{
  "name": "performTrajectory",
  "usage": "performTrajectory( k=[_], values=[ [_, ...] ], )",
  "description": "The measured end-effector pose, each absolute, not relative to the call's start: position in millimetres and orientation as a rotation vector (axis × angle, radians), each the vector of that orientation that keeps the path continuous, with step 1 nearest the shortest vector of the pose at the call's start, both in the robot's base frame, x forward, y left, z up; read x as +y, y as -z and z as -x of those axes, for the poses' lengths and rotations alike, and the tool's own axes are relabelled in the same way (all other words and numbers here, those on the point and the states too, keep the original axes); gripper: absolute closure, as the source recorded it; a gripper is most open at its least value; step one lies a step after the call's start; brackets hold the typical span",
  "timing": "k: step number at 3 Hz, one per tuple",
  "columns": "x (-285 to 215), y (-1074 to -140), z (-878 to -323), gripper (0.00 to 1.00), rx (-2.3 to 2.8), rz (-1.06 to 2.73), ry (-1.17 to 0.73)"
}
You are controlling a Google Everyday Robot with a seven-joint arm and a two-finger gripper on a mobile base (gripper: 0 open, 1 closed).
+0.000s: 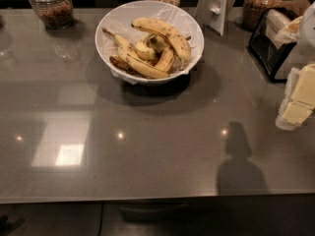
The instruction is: Pick banana from white bowl
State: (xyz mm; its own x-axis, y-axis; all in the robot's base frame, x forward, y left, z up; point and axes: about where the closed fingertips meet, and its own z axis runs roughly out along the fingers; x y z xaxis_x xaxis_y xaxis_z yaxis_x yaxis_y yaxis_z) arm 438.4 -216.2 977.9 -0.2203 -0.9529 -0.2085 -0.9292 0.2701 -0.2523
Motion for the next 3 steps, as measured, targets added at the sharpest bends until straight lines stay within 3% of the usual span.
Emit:
performTrajectory(
  k=[3],
  values=[
    [-214.7, -986.4, -438.5, 0.00, 2.227, 1.721, 0.104]
  ],
)
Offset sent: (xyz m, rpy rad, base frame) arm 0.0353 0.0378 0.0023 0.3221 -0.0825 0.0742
